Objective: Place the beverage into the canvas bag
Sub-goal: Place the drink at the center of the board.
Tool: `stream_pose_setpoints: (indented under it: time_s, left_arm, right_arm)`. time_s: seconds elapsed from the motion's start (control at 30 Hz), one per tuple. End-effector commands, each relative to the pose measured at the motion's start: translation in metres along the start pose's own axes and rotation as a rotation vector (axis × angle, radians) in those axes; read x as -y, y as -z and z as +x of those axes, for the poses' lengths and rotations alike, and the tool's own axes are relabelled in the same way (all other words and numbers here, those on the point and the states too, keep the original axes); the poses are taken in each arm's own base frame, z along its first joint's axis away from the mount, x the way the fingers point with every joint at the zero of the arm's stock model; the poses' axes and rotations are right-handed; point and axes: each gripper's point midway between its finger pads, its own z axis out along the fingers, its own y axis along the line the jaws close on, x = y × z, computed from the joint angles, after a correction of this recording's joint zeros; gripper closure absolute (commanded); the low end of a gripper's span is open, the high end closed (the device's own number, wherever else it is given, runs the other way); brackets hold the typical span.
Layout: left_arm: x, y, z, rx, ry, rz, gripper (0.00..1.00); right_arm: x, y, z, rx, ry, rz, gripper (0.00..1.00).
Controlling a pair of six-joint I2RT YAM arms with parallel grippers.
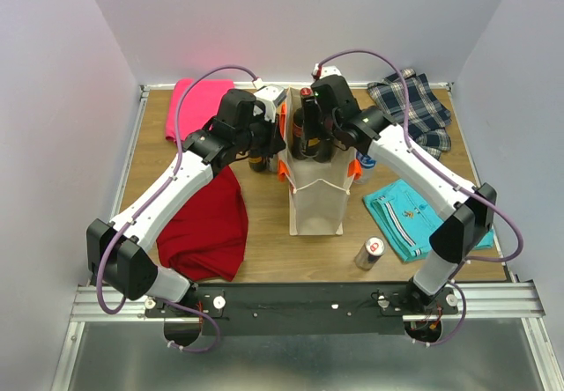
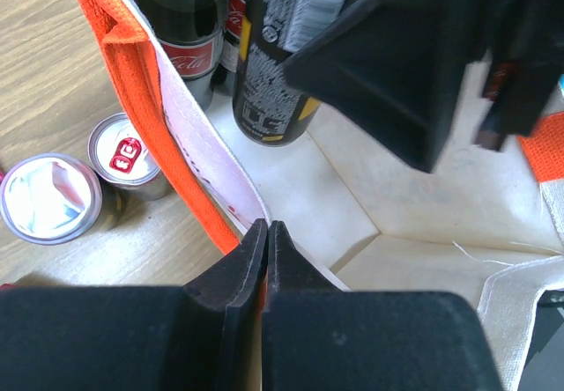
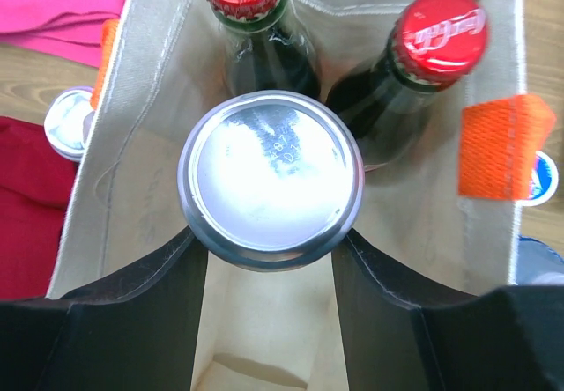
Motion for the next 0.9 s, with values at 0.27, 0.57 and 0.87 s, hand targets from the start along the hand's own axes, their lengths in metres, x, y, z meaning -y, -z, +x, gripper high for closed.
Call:
stream_pose_setpoints:
  time_s: [0.27, 0.57, 0.87]
  left_arm:
    - [-0.007, 0.007, -0.013, 0.044, -0.017, -0.049, 0.88]
    - [-0.009, 0.008, -0.022, 0.065, -0.022, -0.062, 0.81]
    - [-0.008, 0.011, -0.038, 0.111, -0.022, -0.073, 0.67]
  right_arm:
    - [0.011, 0.051, -0.063, 0.209, -0.047, -0.006, 0.99]
    - [0.015, 0.081, -0.091, 0.291, -0.066, -0.022, 0.99]
    - [0.016, 0.091, -0.098, 0.328, -0.061, -0.032, 0.99]
